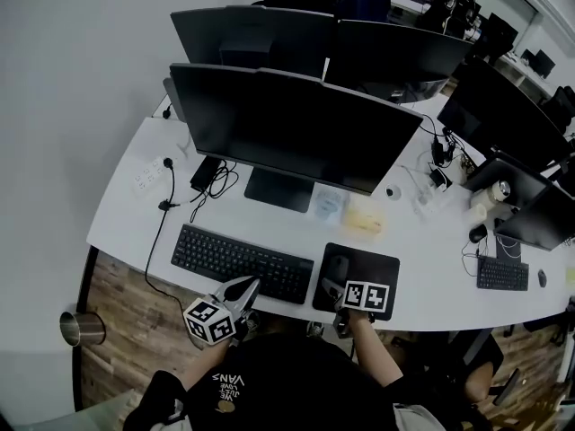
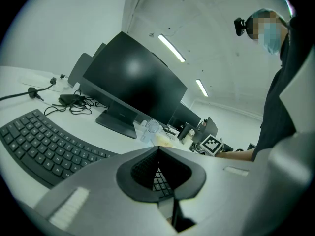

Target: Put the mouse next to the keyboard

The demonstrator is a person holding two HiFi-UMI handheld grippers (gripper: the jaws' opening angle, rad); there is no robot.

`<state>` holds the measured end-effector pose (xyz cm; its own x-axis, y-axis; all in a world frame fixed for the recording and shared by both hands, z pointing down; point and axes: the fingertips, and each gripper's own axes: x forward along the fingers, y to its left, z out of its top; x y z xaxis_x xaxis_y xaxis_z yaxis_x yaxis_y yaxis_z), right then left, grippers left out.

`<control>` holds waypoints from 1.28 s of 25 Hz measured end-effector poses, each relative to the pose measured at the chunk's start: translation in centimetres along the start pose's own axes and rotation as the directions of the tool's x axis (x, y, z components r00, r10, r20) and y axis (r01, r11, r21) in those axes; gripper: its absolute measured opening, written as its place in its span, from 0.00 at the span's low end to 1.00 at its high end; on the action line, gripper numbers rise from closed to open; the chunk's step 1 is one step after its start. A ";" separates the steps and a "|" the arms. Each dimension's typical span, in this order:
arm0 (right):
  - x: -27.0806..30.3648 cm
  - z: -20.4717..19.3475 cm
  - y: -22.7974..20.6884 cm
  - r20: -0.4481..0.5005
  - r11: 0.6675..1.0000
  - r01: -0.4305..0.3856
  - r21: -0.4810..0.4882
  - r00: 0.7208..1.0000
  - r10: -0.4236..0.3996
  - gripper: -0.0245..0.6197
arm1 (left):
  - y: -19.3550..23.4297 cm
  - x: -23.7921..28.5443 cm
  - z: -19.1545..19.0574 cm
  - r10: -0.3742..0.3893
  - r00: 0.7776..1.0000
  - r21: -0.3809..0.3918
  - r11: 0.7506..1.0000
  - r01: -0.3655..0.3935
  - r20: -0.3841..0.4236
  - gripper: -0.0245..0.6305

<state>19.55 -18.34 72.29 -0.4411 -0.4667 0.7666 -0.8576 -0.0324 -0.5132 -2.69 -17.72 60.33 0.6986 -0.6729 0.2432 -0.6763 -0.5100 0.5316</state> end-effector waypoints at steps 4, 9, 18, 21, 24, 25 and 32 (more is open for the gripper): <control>-0.2 -0.4 0.0 0.016 1.000 0.022 0.008 1.000 -0.023 0.54 | 0.1 0.2 0.2 -0.031 0.999 0.005 1.000 0.031 -0.010 0.04; -0.8 -0.7 -0.2 0.054 0.998 0.046 0.045 0.997 -0.049 0.54 | 0.4 0.3 0.4 -0.068 0.997 0.017 0.997 0.069 -0.027 0.04; -2.1 -0.3 0.7 0.182 0.992 0.078 0.098 0.979 -0.095 0.54 | 1.2 -0.1 1.2 -0.132 0.990 0.043 0.990 0.134 -0.055 0.04; -2.4 -0.2 1.3 0.238 0.990 0.082 0.111 0.965 -0.107 0.54 | 1.7 -0.4 1.5 -0.152 0.986 0.055 0.986 0.156 -0.069 0.04; -2.7 -0.3 1.7 0.278 0.988 0.096 0.121 0.952 -0.127 0.54 | 2.3 -0.7 1.6 -0.172 0.981 0.063 0.982 0.178 -0.085 0.04; -2.7 -0.3 1.8 0.289 0.987 0.102 0.124 0.948 -0.134 0.54 | 2.5 -0.7 1.7 -0.179 0.980 0.066 0.980 0.185 -0.092 0.04; -3.7 0.3 4.2 0.415 0.984 0.080 0.157 0.899 -0.139 0.54 | 3.5 -0.8 2.4 -0.241 0.960 0.084 0.963 0.255 -0.145 0.04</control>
<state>17.64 -17.03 67.13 -0.1671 -0.7822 0.6002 -0.8383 -0.2078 -0.5041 -6.18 -20.27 60.06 0.8674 -0.4450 0.2224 -0.4929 -0.7081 0.5056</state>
